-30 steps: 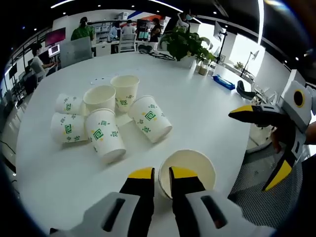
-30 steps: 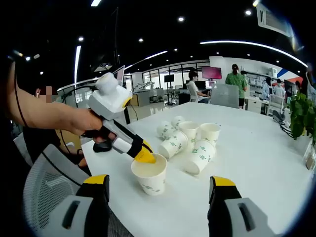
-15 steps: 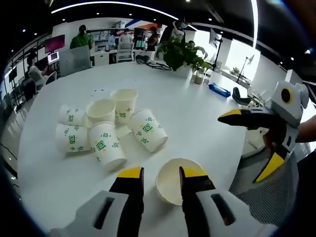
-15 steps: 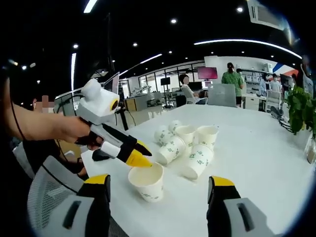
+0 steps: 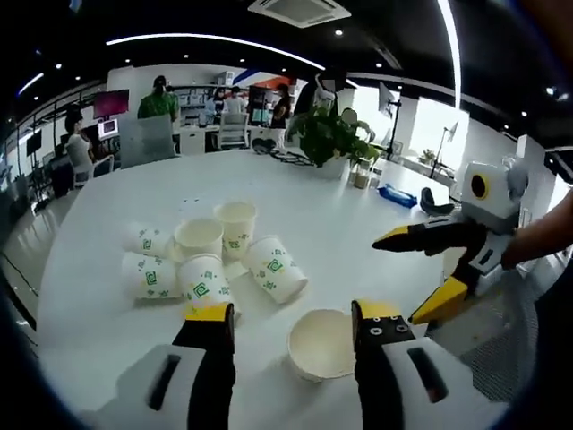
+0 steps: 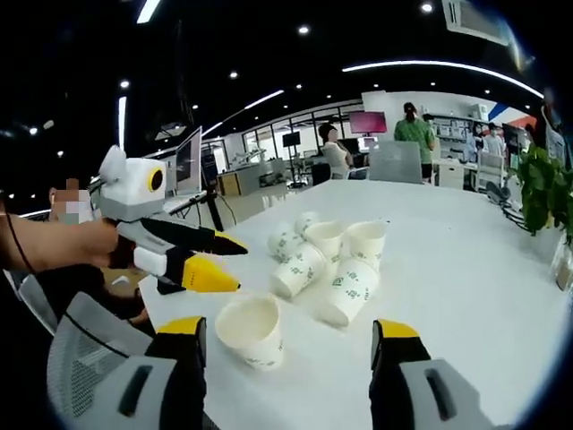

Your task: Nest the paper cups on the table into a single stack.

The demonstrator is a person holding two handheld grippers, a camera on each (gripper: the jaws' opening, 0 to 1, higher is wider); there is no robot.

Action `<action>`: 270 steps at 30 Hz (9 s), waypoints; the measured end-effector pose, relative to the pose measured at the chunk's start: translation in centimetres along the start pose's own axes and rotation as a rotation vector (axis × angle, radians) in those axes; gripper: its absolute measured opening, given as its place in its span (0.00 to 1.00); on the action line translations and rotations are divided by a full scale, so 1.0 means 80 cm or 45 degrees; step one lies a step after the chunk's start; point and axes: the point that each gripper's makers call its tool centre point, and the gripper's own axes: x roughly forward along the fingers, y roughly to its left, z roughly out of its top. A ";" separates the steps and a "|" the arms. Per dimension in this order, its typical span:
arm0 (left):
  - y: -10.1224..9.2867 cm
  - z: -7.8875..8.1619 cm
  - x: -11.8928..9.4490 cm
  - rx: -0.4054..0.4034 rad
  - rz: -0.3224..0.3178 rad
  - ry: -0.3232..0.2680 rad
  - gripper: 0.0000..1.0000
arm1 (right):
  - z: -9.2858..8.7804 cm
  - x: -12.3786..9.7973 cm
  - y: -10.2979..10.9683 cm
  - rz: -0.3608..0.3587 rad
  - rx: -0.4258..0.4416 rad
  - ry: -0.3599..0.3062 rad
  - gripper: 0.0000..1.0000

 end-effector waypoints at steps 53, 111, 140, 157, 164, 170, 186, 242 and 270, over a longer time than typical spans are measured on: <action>-0.024 -0.025 -0.051 0.038 -0.022 -0.087 0.99 | -0.026 0.126 -0.086 -0.175 0.329 0.297 0.59; -0.014 -0.027 -0.053 -0.017 -0.034 -0.073 0.83 | -0.062 0.151 -0.103 -0.240 0.225 0.416 0.37; -0.011 -0.012 -0.041 -0.025 -0.083 -0.059 0.80 | -0.053 0.117 -0.095 -0.195 0.218 0.291 0.36; -0.021 0.021 -0.013 0.010 -0.160 -0.088 0.69 | -0.015 0.074 -0.076 -0.123 0.101 0.171 0.36; -0.032 0.032 -0.004 0.039 -0.199 -0.083 0.65 | -0.003 0.062 -0.058 -0.090 0.103 0.109 0.36; -0.039 0.038 -0.001 0.070 -0.229 -0.073 0.59 | -0.002 0.055 -0.036 -0.043 0.057 0.087 0.36; -0.050 0.063 -0.005 0.163 -0.281 -0.100 0.41 | 0.010 0.033 0.022 0.046 -0.172 0.034 0.36; -0.081 0.035 -0.033 0.291 -0.490 0.112 0.00 | 0.008 0.013 0.046 0.154 -0.305 -0.034 0.65; -0.083 -0.017 -0.012 0.652 -0.504 0.381 0.00 | 0.001 -0.011 0.031 0.066 -0.226 -0.071 0.77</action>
